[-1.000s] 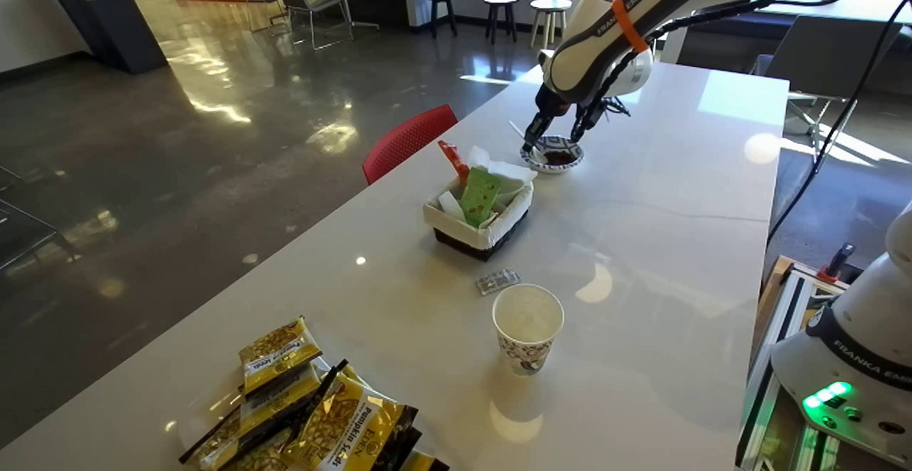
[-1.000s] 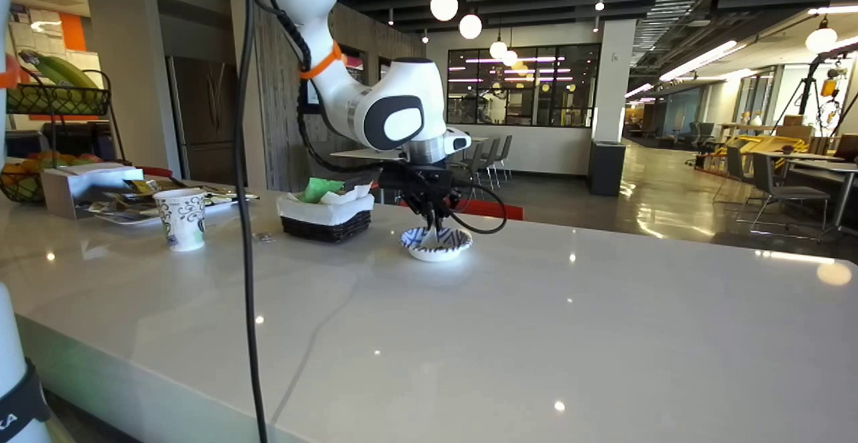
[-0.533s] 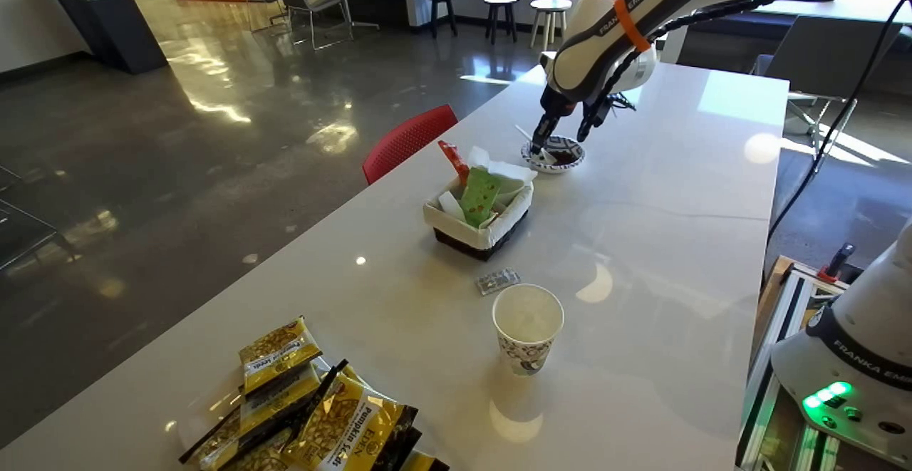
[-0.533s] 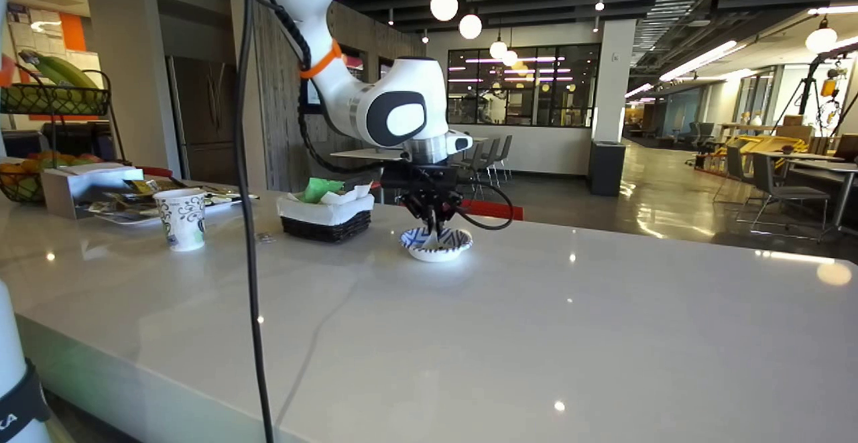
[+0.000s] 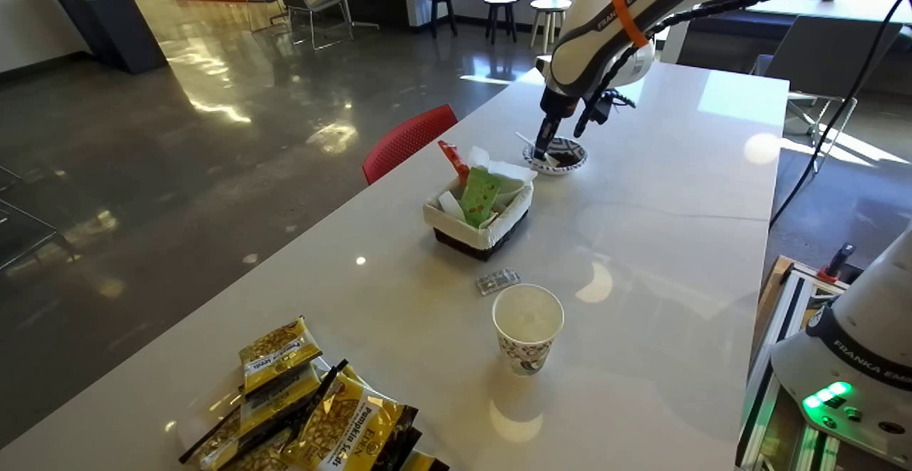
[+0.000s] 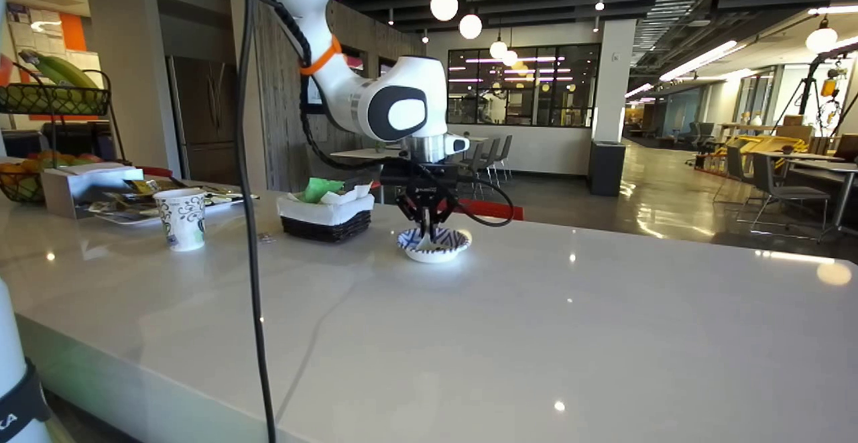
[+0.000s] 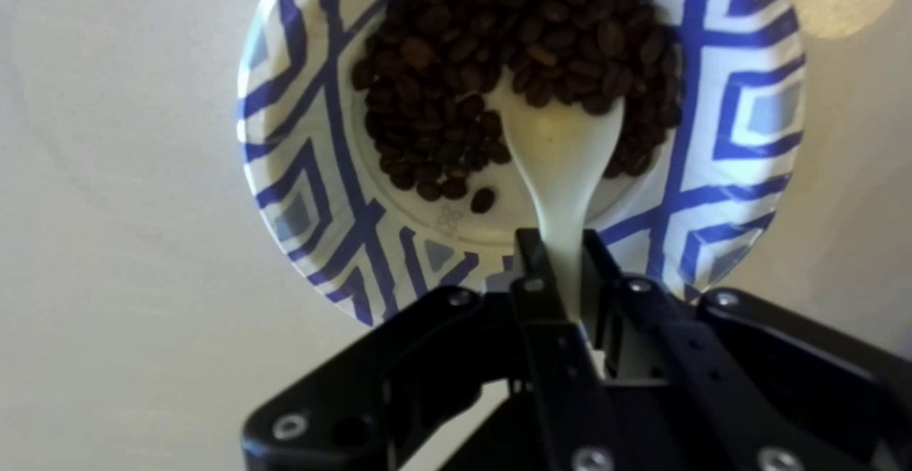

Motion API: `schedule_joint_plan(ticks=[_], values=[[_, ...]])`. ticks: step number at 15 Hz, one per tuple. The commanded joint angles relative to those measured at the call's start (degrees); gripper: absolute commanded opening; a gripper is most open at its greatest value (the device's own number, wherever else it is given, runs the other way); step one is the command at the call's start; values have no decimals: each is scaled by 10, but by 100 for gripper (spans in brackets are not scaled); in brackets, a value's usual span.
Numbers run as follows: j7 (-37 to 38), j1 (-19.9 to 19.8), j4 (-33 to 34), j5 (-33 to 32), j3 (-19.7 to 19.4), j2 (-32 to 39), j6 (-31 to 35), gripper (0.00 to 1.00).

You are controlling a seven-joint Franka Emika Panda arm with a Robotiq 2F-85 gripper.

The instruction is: Use the plastic spoon to put some of the contents of the plate into the paper cup

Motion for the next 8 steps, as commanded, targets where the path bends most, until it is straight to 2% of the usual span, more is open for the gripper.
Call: schedule_joint_plan(ticks=[1,8], values=[[-18,17,6,4,-18,5,-49,4],[-12,30,28,-4,-40,7,-116,4]])
